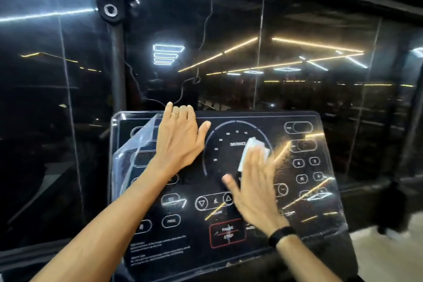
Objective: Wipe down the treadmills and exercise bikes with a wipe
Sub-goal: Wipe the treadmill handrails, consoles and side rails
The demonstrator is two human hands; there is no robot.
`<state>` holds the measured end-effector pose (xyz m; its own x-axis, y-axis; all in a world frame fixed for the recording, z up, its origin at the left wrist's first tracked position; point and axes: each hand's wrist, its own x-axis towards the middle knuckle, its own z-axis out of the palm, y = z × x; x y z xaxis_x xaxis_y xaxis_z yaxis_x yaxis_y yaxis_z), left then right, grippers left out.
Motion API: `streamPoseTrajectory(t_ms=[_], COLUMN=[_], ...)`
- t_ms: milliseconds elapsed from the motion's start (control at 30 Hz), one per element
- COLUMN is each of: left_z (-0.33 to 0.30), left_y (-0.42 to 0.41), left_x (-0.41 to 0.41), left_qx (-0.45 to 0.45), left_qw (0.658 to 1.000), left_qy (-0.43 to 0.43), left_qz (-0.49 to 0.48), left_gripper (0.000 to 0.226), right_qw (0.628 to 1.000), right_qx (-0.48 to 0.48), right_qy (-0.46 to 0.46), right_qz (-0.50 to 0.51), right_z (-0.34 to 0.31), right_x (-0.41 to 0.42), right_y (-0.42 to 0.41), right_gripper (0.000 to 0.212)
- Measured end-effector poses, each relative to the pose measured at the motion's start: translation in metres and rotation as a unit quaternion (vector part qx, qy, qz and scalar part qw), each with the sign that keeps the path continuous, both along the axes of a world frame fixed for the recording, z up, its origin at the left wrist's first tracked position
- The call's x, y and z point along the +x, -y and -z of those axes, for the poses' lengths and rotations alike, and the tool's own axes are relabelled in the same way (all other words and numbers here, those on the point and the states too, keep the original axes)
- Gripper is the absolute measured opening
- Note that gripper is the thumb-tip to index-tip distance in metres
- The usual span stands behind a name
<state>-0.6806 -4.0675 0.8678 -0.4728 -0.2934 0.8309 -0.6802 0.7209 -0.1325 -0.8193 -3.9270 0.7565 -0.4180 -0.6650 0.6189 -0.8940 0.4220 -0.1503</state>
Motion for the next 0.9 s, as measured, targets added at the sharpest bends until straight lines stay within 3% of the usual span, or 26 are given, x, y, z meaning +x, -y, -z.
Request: streamPoseTrajectory(t_ms=[267,433,633,900], left_z=[0.002,-0.001,-0.003,0.001], left_y=[-0.017,-0.024,-0.037,-0.042], left_x=[-0.055,-0.089,-0.128,-0.137], left_qx=[0.015,0.036,0.033,0.046], left_qw=[1.000,0.999,0.998,0.996], left_qy=[-0.012,-0.008,-0.047,-0.072], left_qz=[0.021,0.015,-0.007,-0.027], left_gripper=[0.073,0.083,0.076,0.073], right_qw=[0.979,0.983,0.991,0.995], right_qx=[-0.001,-0.025,-0.036,-0.045], right_qy=[-0.139,-0.140,-0.106,-0.079], right_qz=[-0.151,-0.117,-0.080,-0.049], right_z=[-0.046,-0.063,-0.056,-0.047], right_x=[-0.022,-0.087,-0.183,-0.239], right_y=[0.026,0.013,-0.026,-0.048], right_gripper=[0.089,0.089,0.084,0.083])
